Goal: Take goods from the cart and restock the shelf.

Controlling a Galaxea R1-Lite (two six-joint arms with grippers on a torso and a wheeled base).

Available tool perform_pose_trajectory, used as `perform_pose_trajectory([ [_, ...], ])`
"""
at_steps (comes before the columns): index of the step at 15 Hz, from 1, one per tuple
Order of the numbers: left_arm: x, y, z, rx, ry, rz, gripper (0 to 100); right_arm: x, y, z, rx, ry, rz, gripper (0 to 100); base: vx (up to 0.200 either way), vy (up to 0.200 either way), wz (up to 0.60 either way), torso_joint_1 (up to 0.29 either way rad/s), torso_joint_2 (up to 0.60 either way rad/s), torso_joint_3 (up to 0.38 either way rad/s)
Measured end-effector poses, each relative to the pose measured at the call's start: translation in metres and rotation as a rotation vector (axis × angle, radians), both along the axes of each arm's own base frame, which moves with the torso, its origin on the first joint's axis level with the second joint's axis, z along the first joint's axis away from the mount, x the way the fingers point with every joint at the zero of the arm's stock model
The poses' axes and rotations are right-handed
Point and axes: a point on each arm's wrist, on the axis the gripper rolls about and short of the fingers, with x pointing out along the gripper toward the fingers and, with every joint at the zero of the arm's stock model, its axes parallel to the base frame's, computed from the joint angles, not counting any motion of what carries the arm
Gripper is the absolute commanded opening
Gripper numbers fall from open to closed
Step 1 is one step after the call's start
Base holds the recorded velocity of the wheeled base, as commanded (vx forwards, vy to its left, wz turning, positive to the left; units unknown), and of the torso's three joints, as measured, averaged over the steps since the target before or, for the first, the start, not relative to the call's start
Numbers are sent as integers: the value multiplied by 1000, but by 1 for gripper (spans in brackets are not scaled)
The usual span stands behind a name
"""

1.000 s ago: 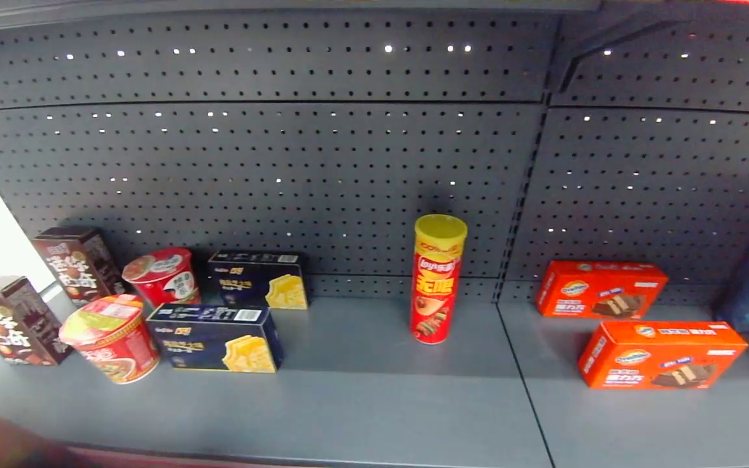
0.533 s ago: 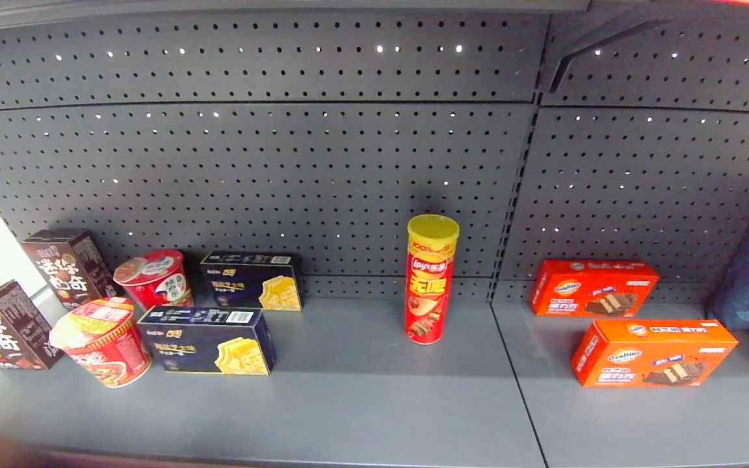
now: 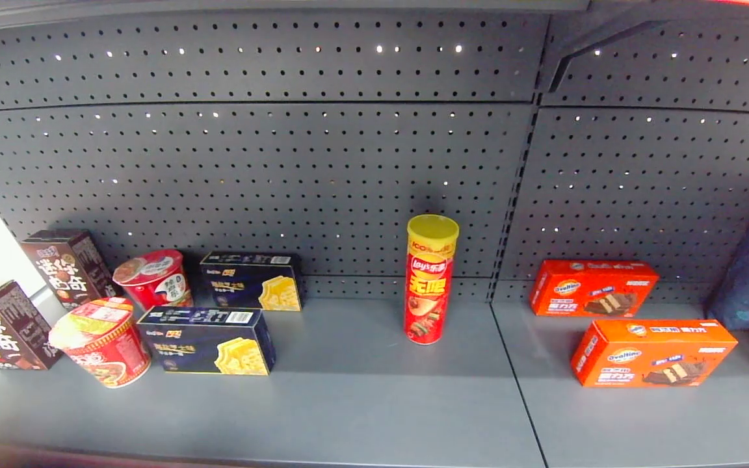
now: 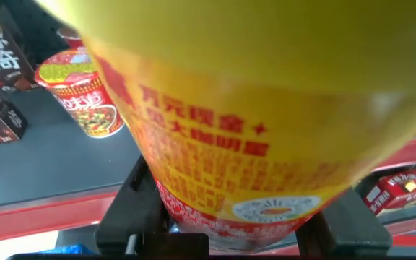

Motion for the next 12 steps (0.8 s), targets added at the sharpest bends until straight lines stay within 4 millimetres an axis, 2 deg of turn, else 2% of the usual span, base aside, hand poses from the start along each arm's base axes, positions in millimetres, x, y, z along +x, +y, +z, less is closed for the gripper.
perform_pose_trajectory([
  [4, -2, 0, 11, -2, -40, 10, 0, 1, -1, 1, -61, 22, -66, 100, 0, 0, 0, 0, 0, 0],
  [6, -4, 0, 20, -1, -22, 22, 0, 2, -2, 1, 47, 26, -122, 100, 0, 0, 0, 0, 0, 0],
  [8, -7, 1, 27, 0, -9, 23, 0, 4, -1, 3, 60, 46, -151, 100, 0, 0, 0, 0, 0, 0],
  [9, -8, 1, 32, 0, -12, 22, 0, 5, -1, 11, 46, 50, -144, 100, 0, 0, 0, 0, 0, 0],
  [10, -9, 1, 34, 1, -17, 20, 0, 6, 0, 27, 22, 39, -118, 100, 0, 0, 0, 0, 0, 0],
  [12, -8, 0, 30, 3, -5, 13, 0, 15, 0, 73, -35, 21, 24, 100, 0, 0, 0, 0, 0, 0],
])
